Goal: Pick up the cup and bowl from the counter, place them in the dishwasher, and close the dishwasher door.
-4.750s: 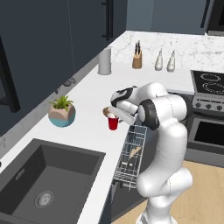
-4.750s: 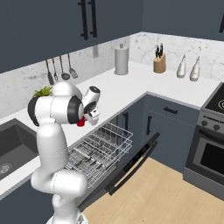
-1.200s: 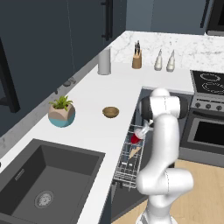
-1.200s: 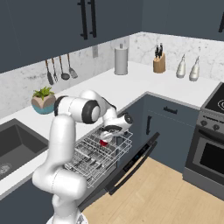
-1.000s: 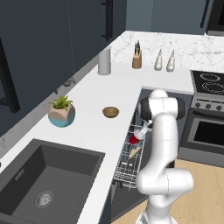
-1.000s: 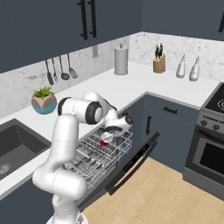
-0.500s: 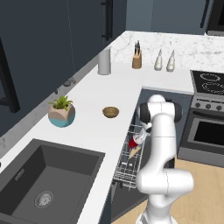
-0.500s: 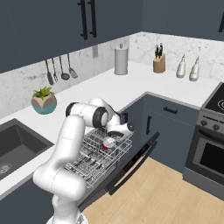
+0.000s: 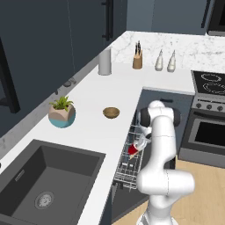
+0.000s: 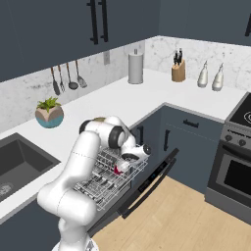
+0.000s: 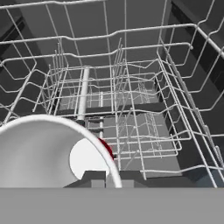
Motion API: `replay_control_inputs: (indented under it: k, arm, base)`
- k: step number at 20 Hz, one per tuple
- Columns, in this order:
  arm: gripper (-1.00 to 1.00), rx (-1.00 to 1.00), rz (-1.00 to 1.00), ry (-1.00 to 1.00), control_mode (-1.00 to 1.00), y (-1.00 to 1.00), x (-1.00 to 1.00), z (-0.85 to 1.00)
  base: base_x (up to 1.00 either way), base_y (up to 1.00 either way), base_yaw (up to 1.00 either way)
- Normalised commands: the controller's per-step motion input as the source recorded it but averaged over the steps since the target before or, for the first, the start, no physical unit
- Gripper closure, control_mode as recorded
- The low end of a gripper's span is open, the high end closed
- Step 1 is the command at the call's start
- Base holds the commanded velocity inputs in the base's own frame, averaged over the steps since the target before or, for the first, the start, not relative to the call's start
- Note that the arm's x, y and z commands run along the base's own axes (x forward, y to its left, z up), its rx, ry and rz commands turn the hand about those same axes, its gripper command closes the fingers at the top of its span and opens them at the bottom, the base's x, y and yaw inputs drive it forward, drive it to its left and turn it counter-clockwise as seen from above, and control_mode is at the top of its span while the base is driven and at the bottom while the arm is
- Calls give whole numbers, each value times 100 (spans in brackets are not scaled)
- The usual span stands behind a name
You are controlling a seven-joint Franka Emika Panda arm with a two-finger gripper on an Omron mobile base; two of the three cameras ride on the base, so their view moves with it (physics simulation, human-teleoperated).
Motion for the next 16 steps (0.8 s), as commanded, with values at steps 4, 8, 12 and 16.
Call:
replay_control_inputs:
  k: [4, 8, 12, 16]
  arm:
    - [100, 0, 6, 0, -100, -4, 0, -41]
    - [-100, 0, 5, 0, -100, 0, 0, -37]
    - [-100, 0, 4, 0, -100, -14, -2, -15]
    - [-100, 0, 2, 0, -100, -36, -15, -2]
  base:
    - [0, 0, 0]
    - [0, 0, 0]
    - [0, 0, 0]
    - [0, 0, 0]
